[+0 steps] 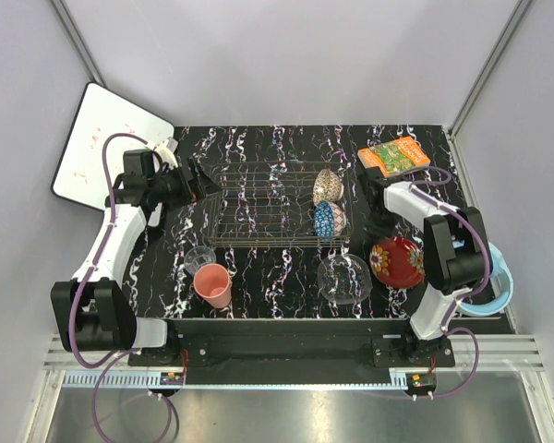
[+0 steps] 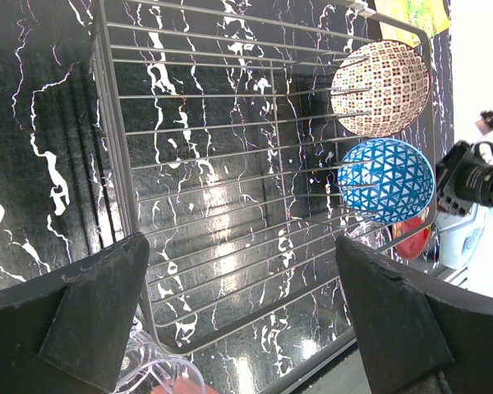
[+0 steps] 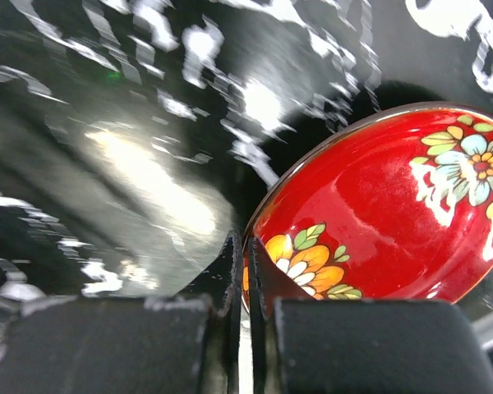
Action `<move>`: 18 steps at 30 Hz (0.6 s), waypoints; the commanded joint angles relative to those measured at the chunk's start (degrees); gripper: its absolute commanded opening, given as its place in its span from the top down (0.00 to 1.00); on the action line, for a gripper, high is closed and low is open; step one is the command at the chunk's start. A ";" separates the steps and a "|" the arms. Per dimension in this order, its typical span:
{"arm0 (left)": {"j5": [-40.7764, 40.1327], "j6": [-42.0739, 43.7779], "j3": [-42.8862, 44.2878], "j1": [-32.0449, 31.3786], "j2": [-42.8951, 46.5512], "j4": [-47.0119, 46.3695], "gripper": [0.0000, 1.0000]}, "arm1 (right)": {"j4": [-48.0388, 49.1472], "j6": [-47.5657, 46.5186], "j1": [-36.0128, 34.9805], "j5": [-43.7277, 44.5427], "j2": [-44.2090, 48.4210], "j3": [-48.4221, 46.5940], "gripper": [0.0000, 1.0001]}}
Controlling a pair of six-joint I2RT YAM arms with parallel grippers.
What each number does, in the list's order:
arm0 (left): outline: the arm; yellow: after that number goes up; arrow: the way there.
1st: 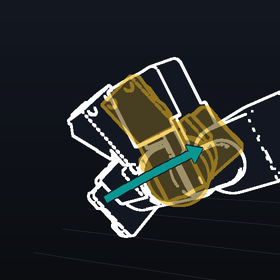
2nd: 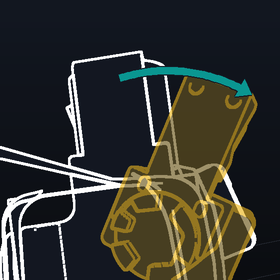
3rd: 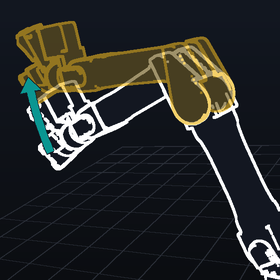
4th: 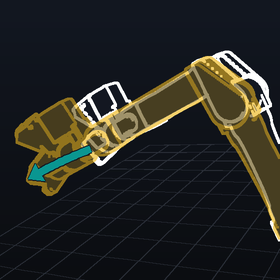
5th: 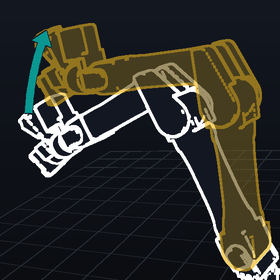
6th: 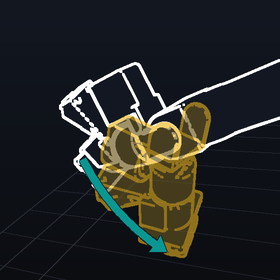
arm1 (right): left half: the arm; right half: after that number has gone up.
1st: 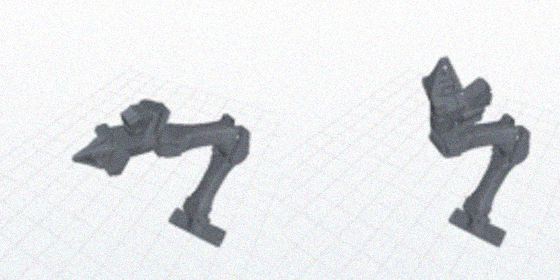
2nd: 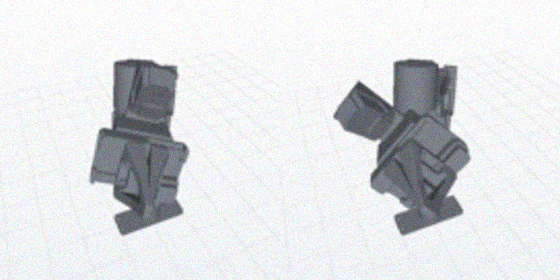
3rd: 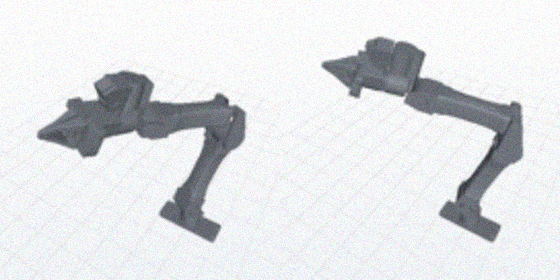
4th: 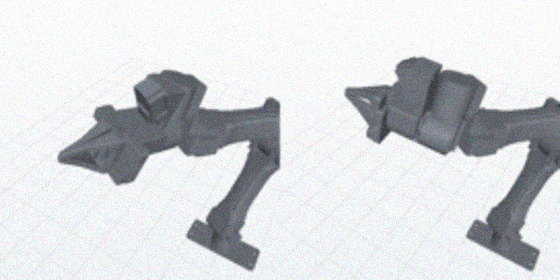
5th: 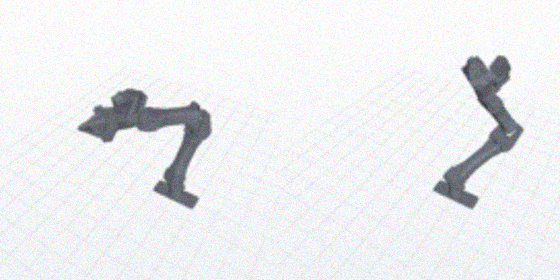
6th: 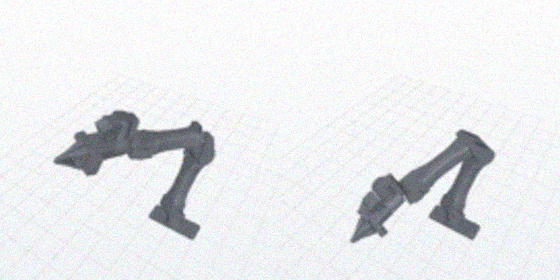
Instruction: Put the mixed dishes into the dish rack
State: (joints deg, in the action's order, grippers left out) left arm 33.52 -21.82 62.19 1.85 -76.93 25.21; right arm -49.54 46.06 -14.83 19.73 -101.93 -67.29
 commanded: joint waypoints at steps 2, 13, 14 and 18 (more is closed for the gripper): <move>-0.82 0.64 -0.49 0.26 2.04 -2.71 0.01 | 4.01 -2.38 0.24 -1.10 -2.56 -8.03 1.00; -0.82 0.56 -1.02 0.26 2.39 -2.97 0.01 | 3.75 -8.79 0.76 -1.79 -10.04 -22.08 0.98; -0.82 0.64 -1.02 0.26 2.39 -2.89 0.01 | 2.62 -8.88 1.12 -1.97 -9.61 -22.53 0.91; -1.35 1.87 -1.11 0.26 3.45 -2.80 0.01 | 1.73 -8.36 4.10 -4.95 -2.33 -17.63 0.47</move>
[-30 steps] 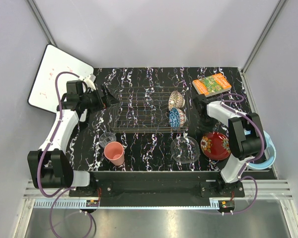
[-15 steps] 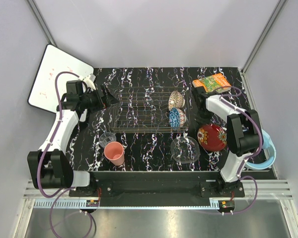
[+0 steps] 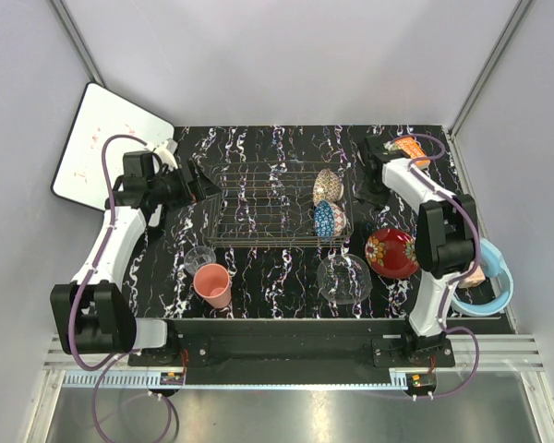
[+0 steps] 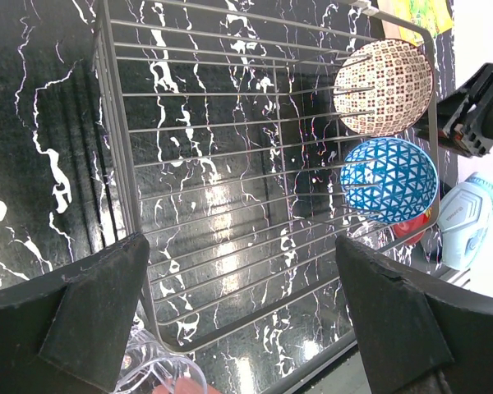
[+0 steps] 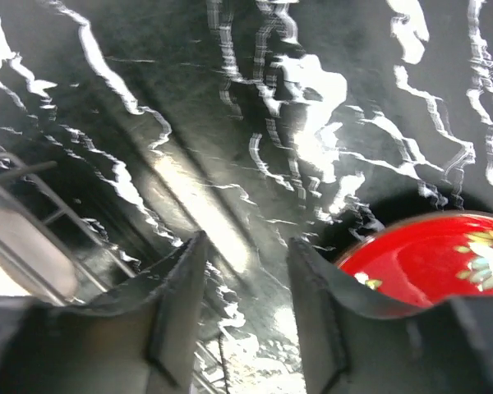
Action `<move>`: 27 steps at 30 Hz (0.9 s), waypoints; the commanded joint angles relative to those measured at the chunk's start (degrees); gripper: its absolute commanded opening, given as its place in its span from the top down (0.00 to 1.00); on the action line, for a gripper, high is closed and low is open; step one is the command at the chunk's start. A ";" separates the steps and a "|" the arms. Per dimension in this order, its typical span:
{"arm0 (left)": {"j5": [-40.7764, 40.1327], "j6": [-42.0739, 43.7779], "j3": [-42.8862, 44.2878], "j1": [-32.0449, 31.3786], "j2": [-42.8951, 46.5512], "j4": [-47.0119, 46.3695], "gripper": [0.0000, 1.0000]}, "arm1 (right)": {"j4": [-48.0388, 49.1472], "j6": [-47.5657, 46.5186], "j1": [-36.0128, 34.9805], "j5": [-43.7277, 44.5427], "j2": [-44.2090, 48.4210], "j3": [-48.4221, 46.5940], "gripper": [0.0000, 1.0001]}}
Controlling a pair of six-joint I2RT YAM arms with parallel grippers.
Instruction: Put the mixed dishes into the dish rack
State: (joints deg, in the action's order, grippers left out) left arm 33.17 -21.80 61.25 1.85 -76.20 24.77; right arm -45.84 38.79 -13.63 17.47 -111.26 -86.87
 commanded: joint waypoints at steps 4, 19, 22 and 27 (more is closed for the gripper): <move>-1.00 2.29 -0.26 0.26 2.82 -2.36 0.01 | -2.14 0.50 3.17 -5.16 19.64 13.80 0.50; 3.66 1.24 -1.75 0.18 5.36 -2.80 0.01 | -5.03 5.68 3.17 -8.52 28.89 31.84 0.52; 3.92 1.24 -1.67 0.17 5.54 -2.71 0.01 | -8.02 7.61 3.17 -7.11 33.37 33.95 0.49; 4.36 0.71 -1.31 -0.26 4.84 -2.71 0.01 | -13.04 15.43 3.17 -2.89 41.37 37.63 0.36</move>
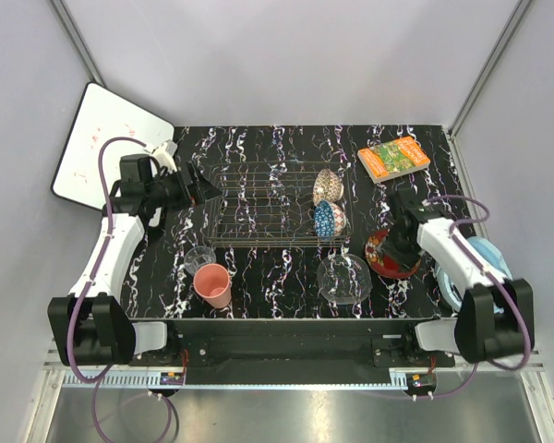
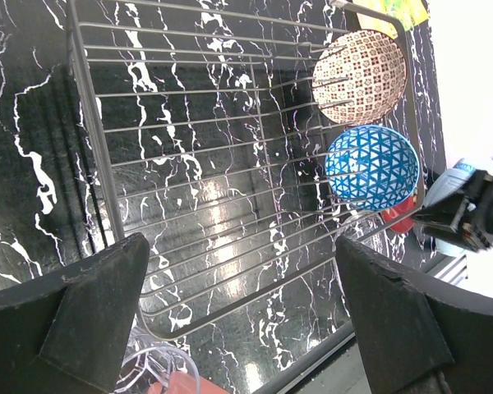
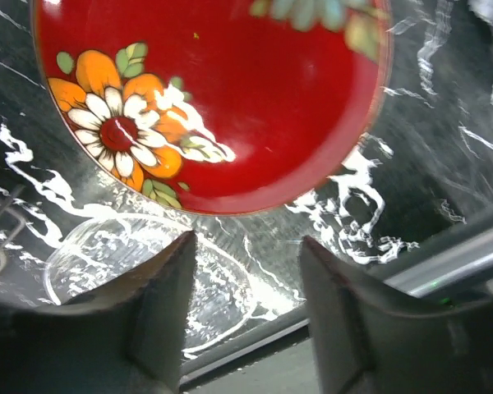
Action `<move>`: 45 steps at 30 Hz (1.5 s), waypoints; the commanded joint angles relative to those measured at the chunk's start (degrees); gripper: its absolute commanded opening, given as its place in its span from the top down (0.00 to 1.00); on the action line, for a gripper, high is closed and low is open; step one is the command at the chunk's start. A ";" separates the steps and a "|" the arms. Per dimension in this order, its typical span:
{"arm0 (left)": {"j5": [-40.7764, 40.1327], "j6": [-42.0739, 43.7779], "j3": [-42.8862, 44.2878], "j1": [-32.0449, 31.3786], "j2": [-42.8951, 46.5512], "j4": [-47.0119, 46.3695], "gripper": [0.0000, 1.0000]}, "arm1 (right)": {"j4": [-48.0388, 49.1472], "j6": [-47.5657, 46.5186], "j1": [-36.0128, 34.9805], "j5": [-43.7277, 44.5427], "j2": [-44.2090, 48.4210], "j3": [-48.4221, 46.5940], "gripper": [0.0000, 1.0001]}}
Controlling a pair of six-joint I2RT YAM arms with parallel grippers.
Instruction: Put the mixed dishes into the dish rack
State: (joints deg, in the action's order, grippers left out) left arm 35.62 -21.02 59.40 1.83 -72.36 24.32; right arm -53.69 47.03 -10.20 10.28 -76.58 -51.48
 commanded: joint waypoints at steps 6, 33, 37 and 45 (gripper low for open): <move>2.62 0.01 0.99 -0.59 1.17 -2.26 0.01 | -4.23 16.77 -0.35 4.22 18.72 11.21 0.22; 2.97 1.42 1.86 -0.51 1.69 -0.23 0.01 | 13.86 36.21 -0.35 10.54 37.02 30.30 0.27; 2.97 1.59 2.30 -0.51 1.87 -0.06 0.01 | 18.00 37.52 -0.35 11.34 37.55 32.93 0.29; 3.23 1.68 3.18 -0.59 1.43 0.55 0.01 | 27.94 38.84 -0.26 13.88 32.11 36.90 0.31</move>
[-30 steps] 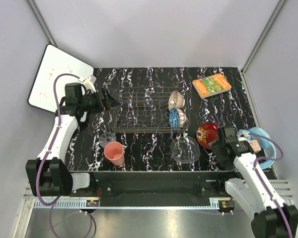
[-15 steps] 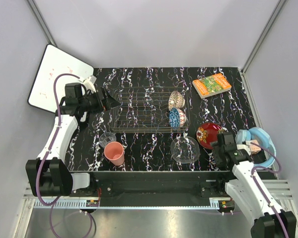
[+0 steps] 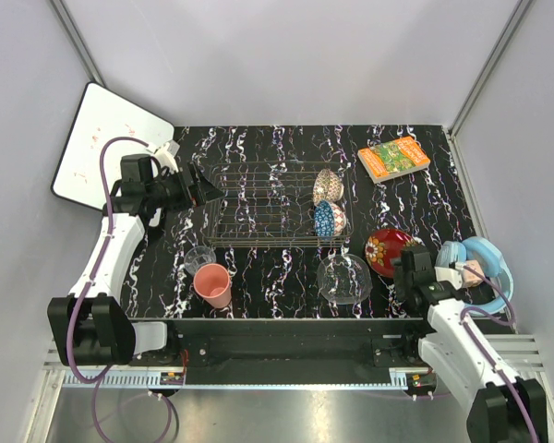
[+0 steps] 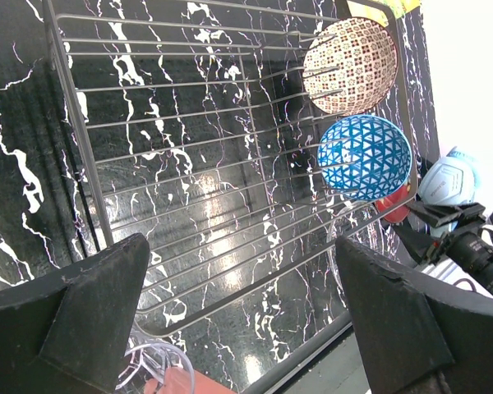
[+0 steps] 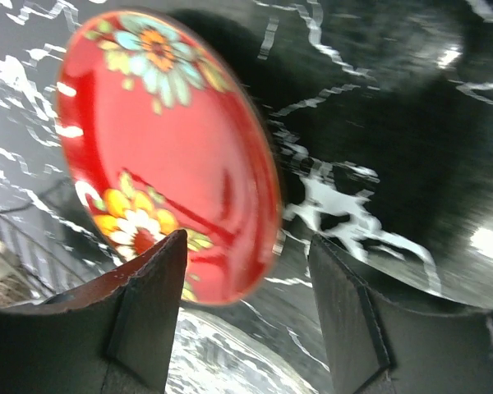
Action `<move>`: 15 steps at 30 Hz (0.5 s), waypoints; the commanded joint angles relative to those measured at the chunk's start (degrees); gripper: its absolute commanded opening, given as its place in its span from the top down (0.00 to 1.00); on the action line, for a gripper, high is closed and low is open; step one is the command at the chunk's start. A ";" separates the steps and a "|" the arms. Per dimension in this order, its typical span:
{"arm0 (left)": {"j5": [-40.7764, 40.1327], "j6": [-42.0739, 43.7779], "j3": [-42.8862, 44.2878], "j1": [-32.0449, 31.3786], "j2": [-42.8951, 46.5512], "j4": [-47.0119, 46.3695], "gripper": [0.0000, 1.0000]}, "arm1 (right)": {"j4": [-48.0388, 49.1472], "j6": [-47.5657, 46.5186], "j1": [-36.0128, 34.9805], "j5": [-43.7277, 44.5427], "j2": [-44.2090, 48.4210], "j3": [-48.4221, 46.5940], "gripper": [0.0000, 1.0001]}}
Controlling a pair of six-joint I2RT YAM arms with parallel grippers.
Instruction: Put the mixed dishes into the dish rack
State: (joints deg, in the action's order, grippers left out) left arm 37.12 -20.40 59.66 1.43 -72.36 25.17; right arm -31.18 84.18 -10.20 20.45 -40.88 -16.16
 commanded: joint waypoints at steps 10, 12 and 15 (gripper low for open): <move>1.64 2.12 4.50 -0.20 1.52 1.72 0.01 | 12.90 0.98 -0.26 5.04 -12.81 -0.62 0.41; 1.64 2.21 4.50 -0.11 1.52 1.81 0.01 | 13.51 0.98 -0.26 5.13 -12.99 -0.54 0.51; 1.55 2.56 4.59 -0.20 1.52 2.08 0.01 | 14.48 0.98 -0.26 5.22 -12.38 0.17 0.65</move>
State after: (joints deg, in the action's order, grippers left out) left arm 37.17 -19.27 61.78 1.43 -72.36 27.77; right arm -16.97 85.03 -10.20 23.51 -53.23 -16.58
